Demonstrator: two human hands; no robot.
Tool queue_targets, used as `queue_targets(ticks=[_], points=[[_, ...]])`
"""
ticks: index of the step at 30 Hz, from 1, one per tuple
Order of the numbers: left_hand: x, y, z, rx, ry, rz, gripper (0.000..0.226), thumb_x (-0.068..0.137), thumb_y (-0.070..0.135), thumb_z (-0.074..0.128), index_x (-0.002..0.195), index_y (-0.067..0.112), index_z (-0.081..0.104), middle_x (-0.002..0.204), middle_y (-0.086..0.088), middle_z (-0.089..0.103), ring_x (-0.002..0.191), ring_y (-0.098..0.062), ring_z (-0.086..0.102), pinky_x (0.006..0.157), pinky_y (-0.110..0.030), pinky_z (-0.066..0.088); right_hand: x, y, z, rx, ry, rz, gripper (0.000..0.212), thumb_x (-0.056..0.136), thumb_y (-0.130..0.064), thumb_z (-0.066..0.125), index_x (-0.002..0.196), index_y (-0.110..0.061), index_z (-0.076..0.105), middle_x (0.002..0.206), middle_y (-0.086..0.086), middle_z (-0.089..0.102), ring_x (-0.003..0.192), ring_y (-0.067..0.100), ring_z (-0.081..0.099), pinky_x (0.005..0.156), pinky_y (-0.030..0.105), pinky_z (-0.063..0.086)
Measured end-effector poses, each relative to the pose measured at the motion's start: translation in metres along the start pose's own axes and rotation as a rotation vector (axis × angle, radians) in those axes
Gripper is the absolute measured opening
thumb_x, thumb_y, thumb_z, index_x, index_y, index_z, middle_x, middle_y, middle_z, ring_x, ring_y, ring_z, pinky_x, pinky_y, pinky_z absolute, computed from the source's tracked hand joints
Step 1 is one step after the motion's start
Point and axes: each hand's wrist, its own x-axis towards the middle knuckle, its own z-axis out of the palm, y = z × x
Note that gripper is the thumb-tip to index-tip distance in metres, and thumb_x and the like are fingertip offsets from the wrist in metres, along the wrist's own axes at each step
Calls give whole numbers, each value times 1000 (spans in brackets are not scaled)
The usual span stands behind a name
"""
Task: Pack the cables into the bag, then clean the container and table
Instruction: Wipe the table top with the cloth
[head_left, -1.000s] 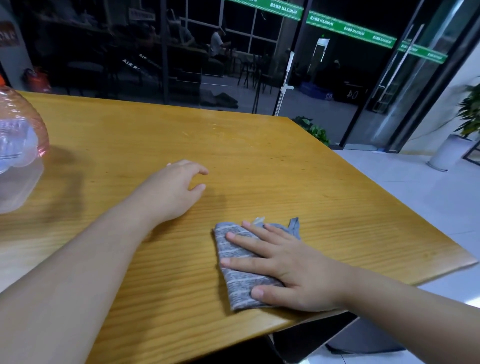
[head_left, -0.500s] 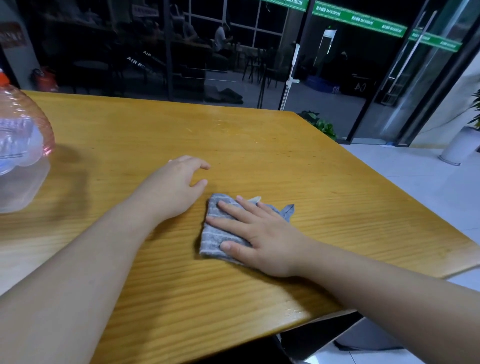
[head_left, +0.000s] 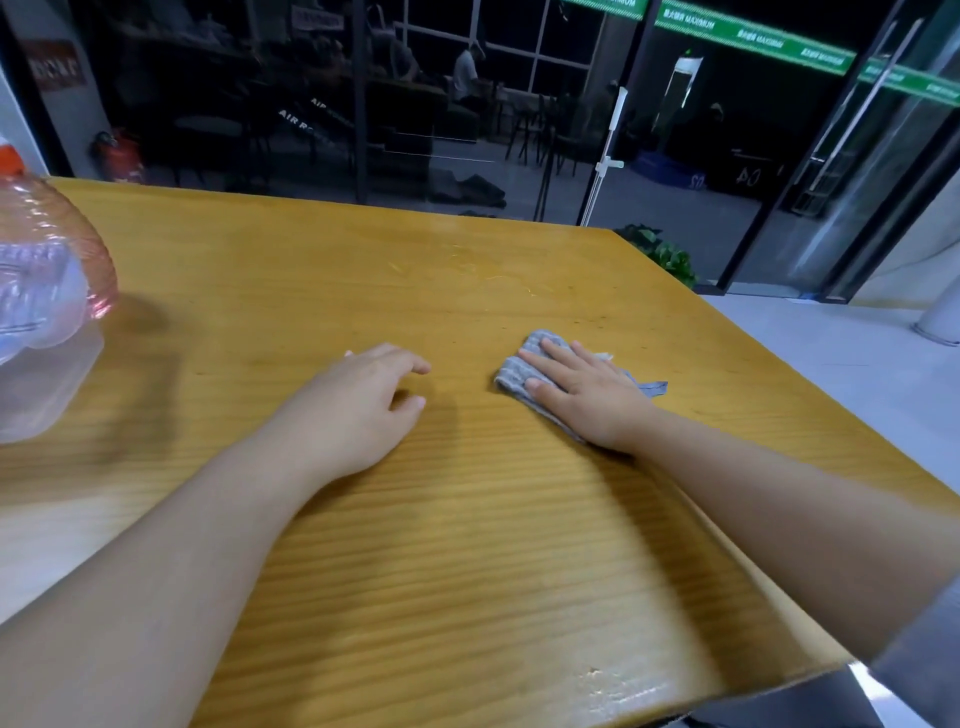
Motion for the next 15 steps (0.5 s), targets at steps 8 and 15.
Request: queue_targets(ticks=[8, 15], points=[[3, -9, 4, 51, -59, -40, 41, 96, 29, 44, 137, 26, 41, 150, 9, 30, 142, -4, 15, 116, -30, 7, 30, 52, -11, -27, 48, 170, 52, 98, -56, 14, 148, -45, 8, 159, -13, -1, 147, 16, -4, 116, 43, 0], [-1, -10, -3, 32, -101, -83, 44, 98, 31, 40, 141, 28, 34, 153, 13, 22, 141, 0, 11, 115, -26, 5, 46, 82, -14, 27, 106, 292, 50, 102, -43, 12, 151, -35, 11, 160, -7, 3, 147, 18, -3, 117, 42, 1]])
